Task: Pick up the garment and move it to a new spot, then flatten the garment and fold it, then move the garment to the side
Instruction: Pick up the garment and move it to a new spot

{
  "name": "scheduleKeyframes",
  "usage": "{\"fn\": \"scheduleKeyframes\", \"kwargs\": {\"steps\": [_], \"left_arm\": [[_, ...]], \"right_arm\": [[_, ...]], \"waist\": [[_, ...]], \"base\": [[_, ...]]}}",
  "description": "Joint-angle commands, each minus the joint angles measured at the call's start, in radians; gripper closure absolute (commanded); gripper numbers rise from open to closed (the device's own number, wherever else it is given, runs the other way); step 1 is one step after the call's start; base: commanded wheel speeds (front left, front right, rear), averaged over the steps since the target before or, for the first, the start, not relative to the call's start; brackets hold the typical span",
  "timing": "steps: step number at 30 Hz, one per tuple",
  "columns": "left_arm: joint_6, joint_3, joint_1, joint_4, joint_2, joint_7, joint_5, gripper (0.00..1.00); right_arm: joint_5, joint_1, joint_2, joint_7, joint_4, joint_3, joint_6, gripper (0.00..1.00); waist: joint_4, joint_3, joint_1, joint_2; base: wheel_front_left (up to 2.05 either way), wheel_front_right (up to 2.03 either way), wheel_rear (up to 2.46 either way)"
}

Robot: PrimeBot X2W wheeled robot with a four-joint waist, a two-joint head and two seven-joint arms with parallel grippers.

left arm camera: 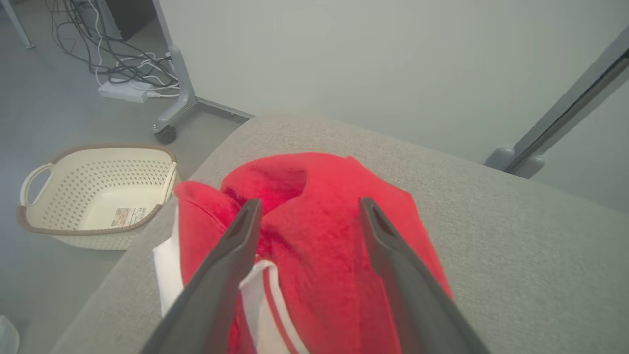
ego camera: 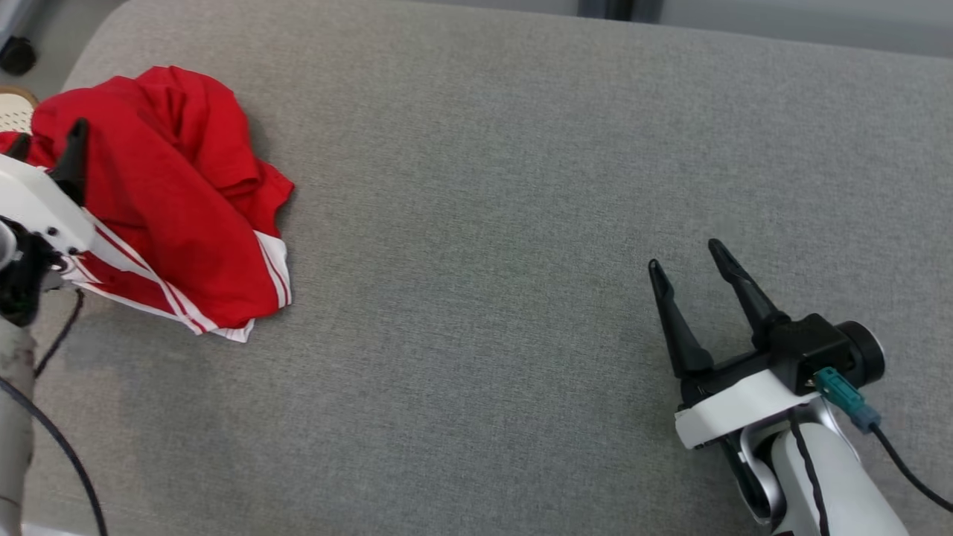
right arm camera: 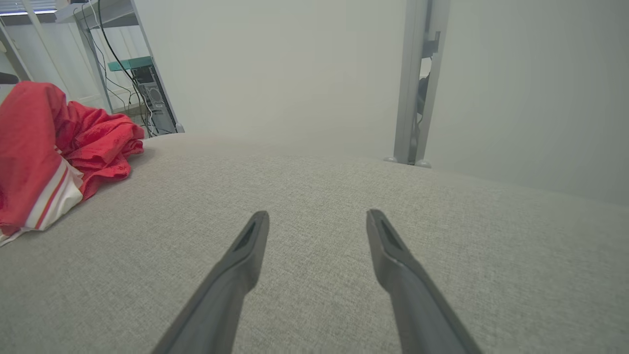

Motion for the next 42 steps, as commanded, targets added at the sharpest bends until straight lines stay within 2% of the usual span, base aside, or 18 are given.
{"fn": "scheduleKeyframes", "kwargs": {"steps": [1, 9, 15, 19, 20, 21, 22, 23, 24, 32, 42], "left_arm": [[0.000, -0.004, -0.028, 0.022, 0.015, 0.021, -0.030, 0.00], [0.000, -0.075, -0.096, 0.114, 0.058, 0.150, -0.111, 0.00], [0.000, -0.133, -0.127, 0.166, 0.072, 0.191, -0.118, 0.00], [0.000, -0.159, -0.141, 0.194, 0.078, 0.182, -0.118, 0.00], [0.000, -0.167, -0.144, 0.200, 0.079, 0.177, -0.116, 0.04], [0.000, -0.173, -0.148, 0.205, 0.078, 0.176, -0.118, 0.52], [0.000, -0.173, -0.148, 0.205, 0.078, 0.176, -0.118, 0.52], [0.000, -0.175, -0.151, 0.209, 0.078, 0.166, -0.124, 0.68], [0.000, -0.179, -0.152, 0.216, 0.081, 0.140, -0.132, 1.00], [0.000, -0.187, -0.161, 0.231, 0.089, -0.005, -0.141, 1.00], [0.000, -0.201, -0.165, 0.169, 0.102, -0.302, -0.130, 1.00]], "right_arm": [[-0.007, -0.015, 0.001, -0.001, -0.002, 0.006, 0.002, 0.00], [-0.011, -0.032, 0.006, -0.001, 0.002, 0.034, 0.002, 0.00], [-0.012, -0.043, 0.007, -0.001, 0.004, 0.045, 0.002, 0.00], [-0.016, -0.051, 0.009, -0.001, 0.006, 0.043, 0.002, 0.00], [-0.016, -0.052, 0.009, -0.001, 0.006, 0.042, 0.002, 0.00], [-0.016, -0.053, 0.009, -0.001, 0.007, 0.041, 0.002, 0.00], [-0.016, -0.053, 0.009, -0.001, 0.007, 0.041, 0.002, 0.00], [-0.015, -0.054, 0.009, -0.001, 0.008, 0.039, 0.002, 0.00], [-0.012, -0.055, 0.010, -0.001, 0.010, 0.037, 0.002, 0.00], [0.015, -0.037, 0.011, -0.001, 0.025, 0.041, 0.002, 0.00], [0.067, 0.029, 0.012, -0.001, 0.025, 0.030, 0.002, 0.00]], "waist": [[-0.024, 0.023, 0.0000, 0.0000], [-0.049, 0.055, 0.0000, 0.0000], [-0.064, 0.076, 0.0000, 0.0000], [-0.069, 0.086, 0.0000, 0.0000], [-0.070, 0.087, 0.0000, 0.0000], [-0.071, 0.088, 0.0000, 0.0000], [-0.071, 0.088, 0.0000, 0.0000], [-0.072, 0.087, 0.0000, 0.0000], [-0.072, 0.083, 0.0000, 0.0000], [-0.072, 0.025, 0.0000, 0.0000], [-0.082, -0.127, 0.0000, 0.0000]], "base": [[0.00, 0.00, 0.00], [0.00, 0.00, 0.00], [0.00, 0.00, 0.00], [0.00, 0.00, 0.00], [0.00, 0.00, 0.00], [0.00, 0.00, 0.00], [0.00, 0.00, 0.00], [0.00, 0.00, 0.00], [0.00, 0.00, 0.00], [0.00, 0.00, 0.00], [0.00, 0.00, 0.00]]}}
